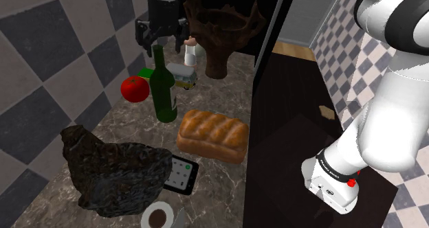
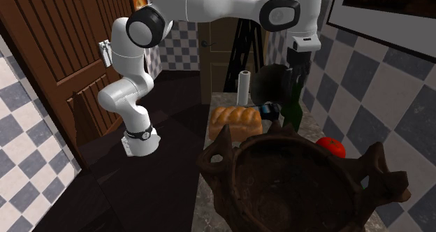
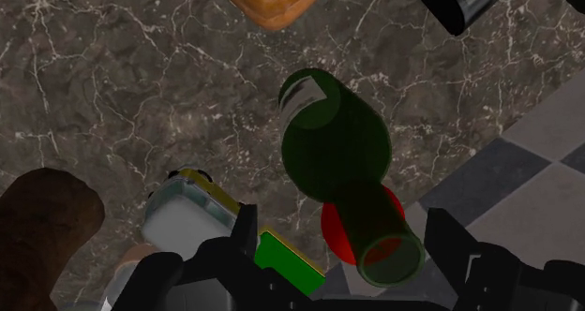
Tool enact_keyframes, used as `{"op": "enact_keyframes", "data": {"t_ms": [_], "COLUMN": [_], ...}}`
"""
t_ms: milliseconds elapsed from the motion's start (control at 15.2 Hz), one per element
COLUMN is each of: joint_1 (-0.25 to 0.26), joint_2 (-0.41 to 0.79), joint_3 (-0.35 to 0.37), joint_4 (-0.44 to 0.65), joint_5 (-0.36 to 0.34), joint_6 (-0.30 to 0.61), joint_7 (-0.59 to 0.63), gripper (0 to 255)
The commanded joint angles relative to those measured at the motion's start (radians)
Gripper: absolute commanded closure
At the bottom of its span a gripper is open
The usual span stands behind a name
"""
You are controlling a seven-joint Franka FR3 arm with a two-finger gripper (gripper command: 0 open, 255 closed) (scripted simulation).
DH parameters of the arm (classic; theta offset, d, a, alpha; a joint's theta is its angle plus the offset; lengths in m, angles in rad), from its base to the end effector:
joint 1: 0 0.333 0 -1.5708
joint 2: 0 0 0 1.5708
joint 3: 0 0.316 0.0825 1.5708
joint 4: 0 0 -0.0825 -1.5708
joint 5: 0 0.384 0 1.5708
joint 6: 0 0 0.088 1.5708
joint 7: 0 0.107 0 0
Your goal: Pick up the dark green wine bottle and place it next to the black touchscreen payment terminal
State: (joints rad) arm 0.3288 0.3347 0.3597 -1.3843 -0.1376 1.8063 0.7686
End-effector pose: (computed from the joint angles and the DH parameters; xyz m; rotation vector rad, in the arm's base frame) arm 0.5448 0.3860 0.5417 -3.0791 0.1230 -0.1456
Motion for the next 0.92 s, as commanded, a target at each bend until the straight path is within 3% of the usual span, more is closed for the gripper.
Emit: {"op": "enact_keyframes", "data": {"t_ms": [0, 330, 858], "joint_1": [0.0, 0.013, 0.013], "joint_2": [0.0, 0.007, 0.007], "joint_3": [0.0, 0.003, 0.003], "joint_4": [0.0, 0.139, 0.139], "joint_5": [0.0, -0.002, -0.002], "joint_6": [0.0, -0.131, -0.131], "joint_7": [0.0, -0.003, -0.003], "gripper": [0, 0, 0]}}
